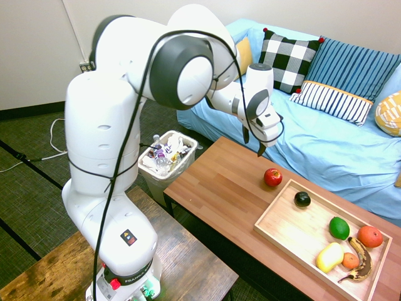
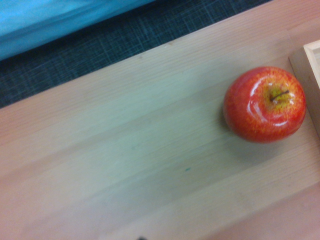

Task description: Put the apple in the tray

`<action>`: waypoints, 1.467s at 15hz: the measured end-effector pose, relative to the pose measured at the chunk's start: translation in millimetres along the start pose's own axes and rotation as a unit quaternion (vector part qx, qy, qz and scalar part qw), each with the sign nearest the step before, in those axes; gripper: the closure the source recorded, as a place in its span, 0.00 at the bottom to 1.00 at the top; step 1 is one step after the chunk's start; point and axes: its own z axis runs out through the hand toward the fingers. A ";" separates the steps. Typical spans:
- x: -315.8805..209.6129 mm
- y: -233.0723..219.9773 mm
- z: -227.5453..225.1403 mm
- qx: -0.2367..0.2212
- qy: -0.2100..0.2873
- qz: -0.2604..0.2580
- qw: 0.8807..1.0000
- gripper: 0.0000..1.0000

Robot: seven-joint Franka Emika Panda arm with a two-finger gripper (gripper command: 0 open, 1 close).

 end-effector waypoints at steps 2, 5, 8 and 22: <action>23.2 -12.2 21.3 -0.009 0.007 0.022 1.000 0.00; 54.5 -17.4 43.3 -0.022 0.006 0.055 0.998 0.00; 70.1 -25.5 56.7 -0.033 -0.002 0.071 0.997 0.00; 102.3 -38.2 154.6 -0.085 -0.030 0.097 0.991 0.00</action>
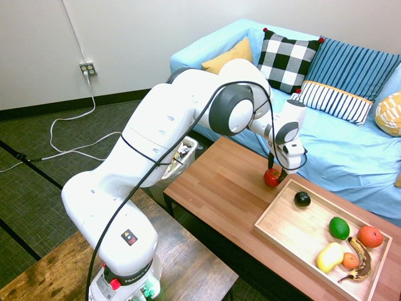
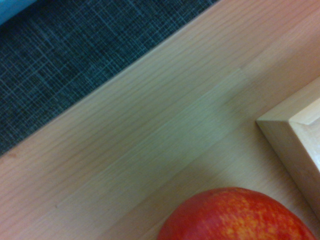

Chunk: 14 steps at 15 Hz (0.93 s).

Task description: Put the apple in the tray

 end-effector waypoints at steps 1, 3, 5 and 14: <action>-0.4 -1.2 6.2 -0.002 -0.001 -0.001 1.000 0.00; -0.9 -3.4 16.0 -0.006 -0.003 -0.003 1.000 1.00; -1.4 -4.8 19.5 -0.005 -0.007 -0.003 1.000 1.00; 14.6 5.9 -19.0 0.022 -0.023 -0.012 0.999 1.00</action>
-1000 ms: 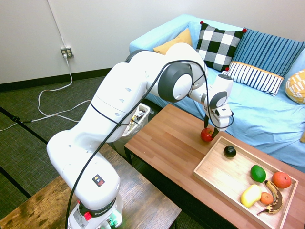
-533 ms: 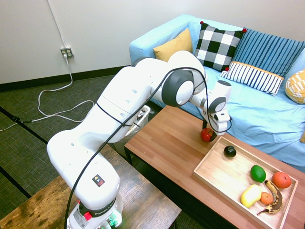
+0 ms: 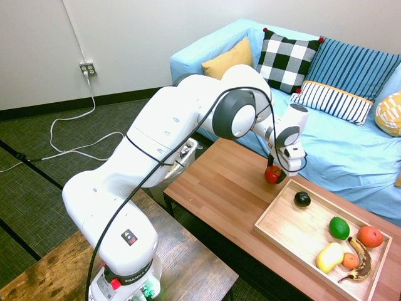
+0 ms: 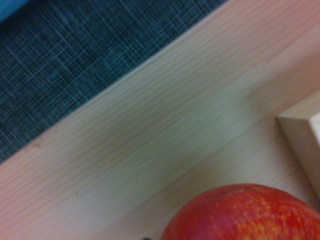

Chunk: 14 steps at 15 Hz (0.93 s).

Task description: Put the apple in the tray

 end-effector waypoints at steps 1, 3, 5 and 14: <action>12.5 12.5 -18.9 0.005 0.003 0.008 1.000 1.00; 53.2 54.4 -45.9 0.008 0.006 0.035 0.999 1.00; 97.8 110.7 -42.7 0.002 0.008 0.066 0.998 1.00; 158.8 184.7 37.2 -0.024 -0.011 0.130 0.991 1.00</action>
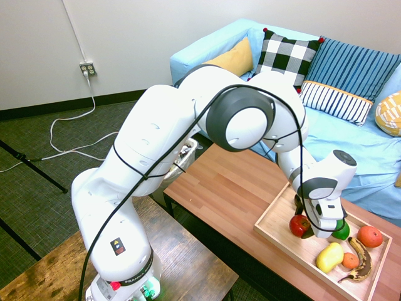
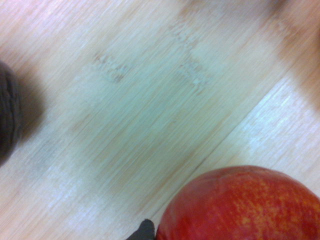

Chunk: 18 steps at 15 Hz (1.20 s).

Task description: Put the apple in the tray

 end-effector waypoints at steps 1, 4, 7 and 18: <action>0.6 -2.2 5.4 -0.001 -0.001 -0.001 1.000 1.00; 1.7 -7.3 13.6 -0.002 -0.001 -0.007 1.000 0.00; 2.7 -9.9 12.0 0.002 -0.002 -0.010 1.000 0.00; 11.6 6.5 -32.7 0.042 -0.021 -0.023 0.999 0.00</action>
